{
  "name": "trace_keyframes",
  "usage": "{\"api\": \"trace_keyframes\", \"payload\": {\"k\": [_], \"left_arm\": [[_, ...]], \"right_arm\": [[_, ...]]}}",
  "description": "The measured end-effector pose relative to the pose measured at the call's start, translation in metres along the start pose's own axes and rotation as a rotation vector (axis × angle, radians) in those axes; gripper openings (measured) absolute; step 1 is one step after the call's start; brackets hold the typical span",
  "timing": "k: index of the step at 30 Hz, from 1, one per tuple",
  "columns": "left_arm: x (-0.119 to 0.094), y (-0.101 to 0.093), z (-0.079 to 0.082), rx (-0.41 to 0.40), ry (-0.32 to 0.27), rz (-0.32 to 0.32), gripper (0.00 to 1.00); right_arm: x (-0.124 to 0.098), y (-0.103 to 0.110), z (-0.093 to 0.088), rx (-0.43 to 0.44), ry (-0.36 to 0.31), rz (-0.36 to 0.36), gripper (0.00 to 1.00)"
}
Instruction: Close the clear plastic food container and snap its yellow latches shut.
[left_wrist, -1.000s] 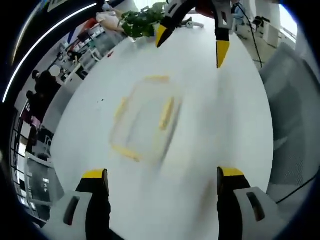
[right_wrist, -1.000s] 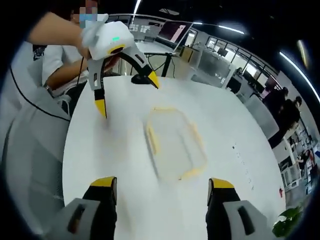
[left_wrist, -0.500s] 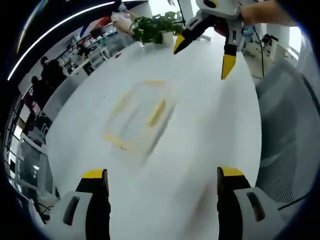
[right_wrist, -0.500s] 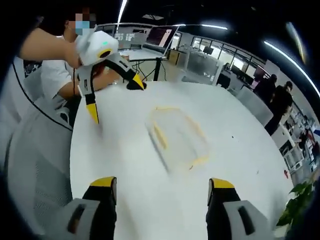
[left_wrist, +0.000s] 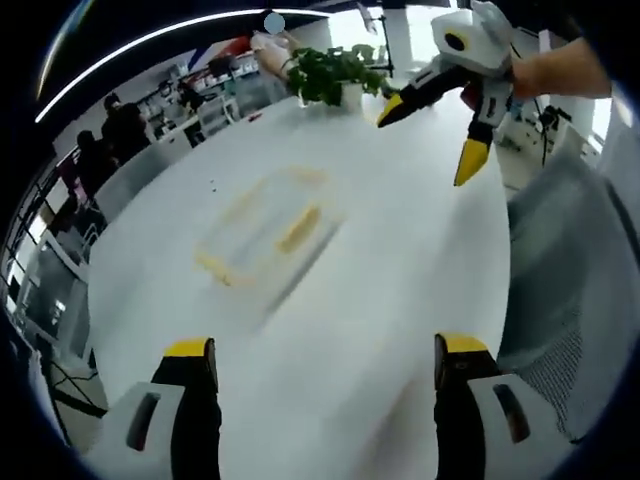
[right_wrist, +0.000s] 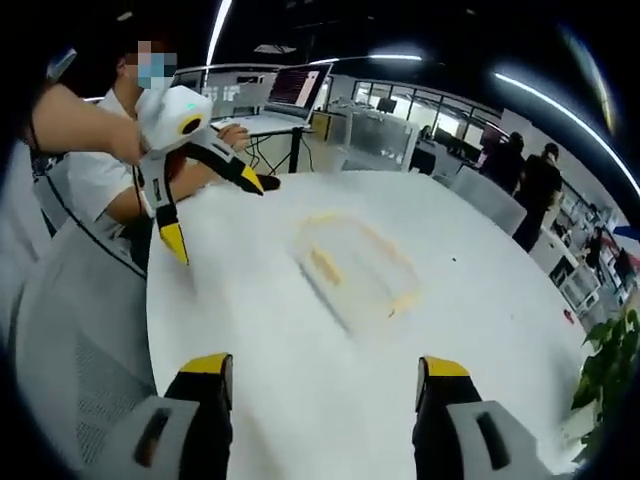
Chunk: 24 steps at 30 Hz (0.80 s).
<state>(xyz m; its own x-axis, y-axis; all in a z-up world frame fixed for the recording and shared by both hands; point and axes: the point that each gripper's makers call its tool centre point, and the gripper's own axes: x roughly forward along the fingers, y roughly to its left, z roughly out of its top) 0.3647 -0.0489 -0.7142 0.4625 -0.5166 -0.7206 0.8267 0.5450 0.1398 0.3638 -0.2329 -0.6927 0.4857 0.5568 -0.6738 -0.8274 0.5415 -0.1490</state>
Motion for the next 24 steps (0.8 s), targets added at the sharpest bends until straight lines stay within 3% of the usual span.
{"api": "trace_keyframes", "payload": {"k": [10,13,17,20,24], "left_arm": [[-0.010,-0.011,-0.002,-0.066,-0.073,0.037,0.88],[-0.013,-0.017,0.000,-0.090,-0.118,0.041,0.90],[-0.017,-0.019,-0.004,-0.088,-0.126,0.068,0.91],[-0.024,-0.016,0.001,-0.112,-0.179,0.106,0.91],[-0.026,-0.017,-0.006,-0.142,-0.181,0.130,0.92]], "right_arm": [[-0.016,-0.001,-0.011,0.056,-0.053,-0.074,0.73],[-0.020,-0.001,-0.014,0.073,-0.071,-0.094,0.74],[-0.025,0.004,-0.019,0.085,-0.097,-0.104,0.74],[-0.028,0.010,-0.021,0.094,-0.123,-0.101,0.75],[-0.032,0.015,-0.026,0.109,-0.138,-0.106,0.76]]}}
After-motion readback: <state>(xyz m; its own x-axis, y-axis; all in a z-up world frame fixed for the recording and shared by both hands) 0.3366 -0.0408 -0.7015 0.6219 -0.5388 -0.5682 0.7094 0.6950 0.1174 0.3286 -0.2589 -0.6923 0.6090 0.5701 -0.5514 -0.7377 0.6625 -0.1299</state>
